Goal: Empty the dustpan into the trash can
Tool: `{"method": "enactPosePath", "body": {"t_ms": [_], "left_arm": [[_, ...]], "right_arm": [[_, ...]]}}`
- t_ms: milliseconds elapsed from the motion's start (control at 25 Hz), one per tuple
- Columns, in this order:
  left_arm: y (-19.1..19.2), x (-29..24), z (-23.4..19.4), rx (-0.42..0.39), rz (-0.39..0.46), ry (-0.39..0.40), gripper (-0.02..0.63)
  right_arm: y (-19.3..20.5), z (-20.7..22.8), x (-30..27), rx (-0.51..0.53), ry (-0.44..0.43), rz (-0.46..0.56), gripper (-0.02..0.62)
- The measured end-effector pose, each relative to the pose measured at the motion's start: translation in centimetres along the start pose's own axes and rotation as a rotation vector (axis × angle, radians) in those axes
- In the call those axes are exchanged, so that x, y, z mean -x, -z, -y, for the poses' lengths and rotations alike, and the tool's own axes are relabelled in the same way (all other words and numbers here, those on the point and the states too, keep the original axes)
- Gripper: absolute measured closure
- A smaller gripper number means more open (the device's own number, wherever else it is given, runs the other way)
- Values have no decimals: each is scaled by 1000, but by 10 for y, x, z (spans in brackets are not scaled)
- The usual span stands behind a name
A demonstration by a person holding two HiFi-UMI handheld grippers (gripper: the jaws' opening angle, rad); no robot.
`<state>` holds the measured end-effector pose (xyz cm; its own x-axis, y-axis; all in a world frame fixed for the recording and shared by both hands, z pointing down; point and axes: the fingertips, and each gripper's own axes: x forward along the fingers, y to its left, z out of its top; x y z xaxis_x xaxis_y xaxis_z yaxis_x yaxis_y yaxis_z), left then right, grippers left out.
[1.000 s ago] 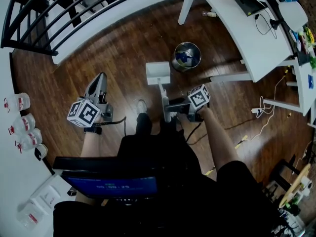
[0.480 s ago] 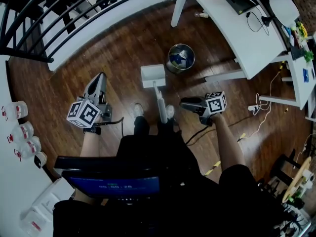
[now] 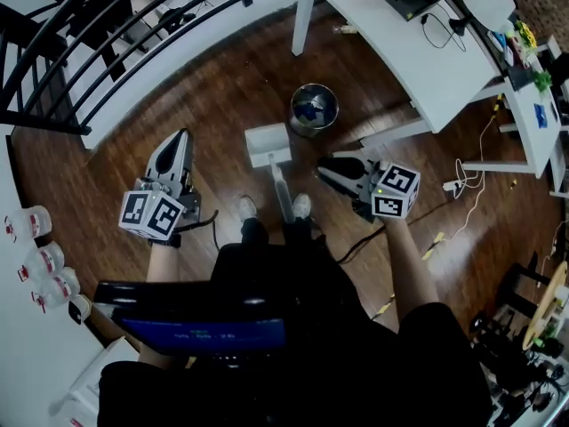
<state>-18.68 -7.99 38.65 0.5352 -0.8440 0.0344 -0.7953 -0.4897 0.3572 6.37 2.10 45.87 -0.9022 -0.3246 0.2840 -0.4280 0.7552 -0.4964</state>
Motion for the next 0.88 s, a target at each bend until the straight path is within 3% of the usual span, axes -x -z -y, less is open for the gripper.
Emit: {"method": "enactPosePath", "body": {"t_ms": [80, 160, 240, 480, 720, 880], "left_arm": [[-9, -1, 10, -3, 16, 16, 604], [-17, -1, 22, -20, 29, 29, 604], [-24, -1, 35, -56, 33, 32, 604], [-21, -4, 72, -143, 0, -3, 604], [-27, 2, 104, -134, 56, -17, 604], [-31, 14, 116, -130, 72, -5, 604]], "right_arm": [[-26, -8, 3, 40, 35, 65, 538], [-51, -15, 7, 51, 61, 134, 595], [-69, -24, 8, 79, 71, 158, 595], [-78, -47, 0, 287, 76, 52, 595], [-77, -63, 1, 323, -41, 49, 595], [-77, -72, 4, 342, -34, 55, 595]]}}
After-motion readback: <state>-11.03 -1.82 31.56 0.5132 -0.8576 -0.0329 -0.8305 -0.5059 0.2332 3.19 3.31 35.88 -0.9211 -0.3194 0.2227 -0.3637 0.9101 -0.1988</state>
